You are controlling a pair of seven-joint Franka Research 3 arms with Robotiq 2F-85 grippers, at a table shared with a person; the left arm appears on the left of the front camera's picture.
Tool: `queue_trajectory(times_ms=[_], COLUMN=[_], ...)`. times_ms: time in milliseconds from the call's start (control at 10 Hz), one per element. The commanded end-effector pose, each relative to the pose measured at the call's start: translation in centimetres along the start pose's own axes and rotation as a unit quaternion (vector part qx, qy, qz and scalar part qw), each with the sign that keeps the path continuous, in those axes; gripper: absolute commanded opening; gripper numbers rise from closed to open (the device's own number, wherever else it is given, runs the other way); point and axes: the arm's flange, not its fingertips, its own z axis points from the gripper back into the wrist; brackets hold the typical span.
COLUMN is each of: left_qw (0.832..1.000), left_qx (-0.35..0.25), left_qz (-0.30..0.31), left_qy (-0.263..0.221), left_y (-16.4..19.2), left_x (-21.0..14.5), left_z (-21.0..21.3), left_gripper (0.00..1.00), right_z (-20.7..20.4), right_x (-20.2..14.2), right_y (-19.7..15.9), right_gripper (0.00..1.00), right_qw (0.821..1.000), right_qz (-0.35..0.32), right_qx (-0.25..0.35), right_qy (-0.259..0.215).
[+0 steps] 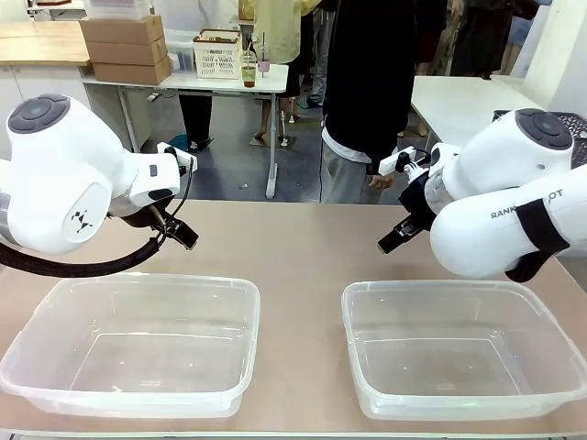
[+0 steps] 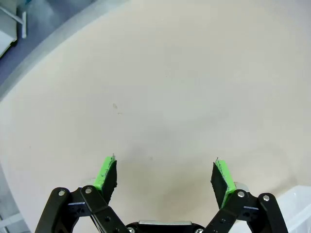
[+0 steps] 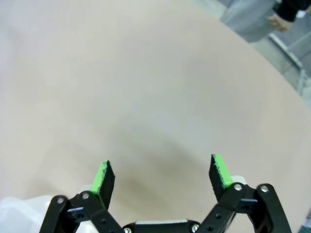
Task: Sort the waste into each basket.
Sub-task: Pick up the Organizing box on the left side of the table and lift it.
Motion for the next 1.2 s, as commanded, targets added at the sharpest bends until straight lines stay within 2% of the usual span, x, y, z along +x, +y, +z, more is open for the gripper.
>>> queue_trajectory(times_ms=[0, 100, 200, 300, 400, 500, 600, 700, 800, 900, 1000, 1100], left_qw=[0.999, 0.999, 0.999, 0.997, 0.999, 0.999, 0.999, 0.999, 0.999, 0.99, 0.965, 0.906], left_qx=[-0.021, -0.038, -0.047, -0.045, -0.028, -0.028, -0.028, -0.028, -0.034, -0.129, -0.251, -0.406], left_qz=[-0.015, -0.007, 0.005, 0.004, 0.0, 0.0, 0.0, 0.0, 0.002, 0.025, 0.043, 0.048], left_qy=[-0.021, -0.03, -0.014, -0.06, -0.024, -0.024, -0.024, -0.024, -0.025, -0.041, -0.067, -0.109], left_y=[0.3, 0.5, 0.3, -0.3, -0.3, -0.3, -0.3, -0.3, -0.4, 1.9, 4.2, 7.3], left_x=[-0.1, -0.7, -2.1, -4.0, 1.9, 1.9, 1.9, 1.9, 1.8, 1.4, 0.7, -0.9], left_z=[3.6, 7.9, 12.7, 15.9, 6.4, 6.4, 6.4, 6.4, 9.0, 10.9, 13.0, 14.9], left_gripper=[1.0, 1.0, 1.0, 1.0, 1.0, 1.0, 1.0, 1.0, 1.0, 1.0, 1.0, 1.0], right_z=[5.7, 10.5, 16.1, 19.0, 19.3, 14.5, 14.5, 20.3, 20.2, 22.2, 25.0, 27.0], right_x=[0.2, -0.8, -2.8, -5.4, -7.5, 1.4, 1.4, 0.3, -0.9, -2.1, -4.0, -6.6], right_y=[-0.7, -0.8, -0.8, -0.3, 0.5, -2.0, -2.0, -2.8, -3.9, -5.6, -7.9, -11.0], right_gripper=[1.0, 1.0, 1.0, 1.0, 1.0, 1.0, 1.0, 1.0, 1.0, 1.0, 1.0, 1.0], right_qw=[0.998, 0.997, 0.996, 0.995, 0.992, 0.997, 0.997, 0.995, 0.994, 0.979, 0.923, 0.863], right_qz=[-0.041, -0.053, -0.08, -0.082, -0.072, -0.066, -0.066, -0.072, -0.106, -0.191, -0.247, -0.354], right_qx=[0.052, 0.052, 0.027, -0.032, -0.085, 0.021, 0.021, -0.033, -0.031, 0.076, 0.293, 0.352], right_qy=[-0.017, -0.009, -0.033, -0.053, -0.061, -0.044, -0.044, -0.063, 0.002, -0.001, -0.025, -0.075])
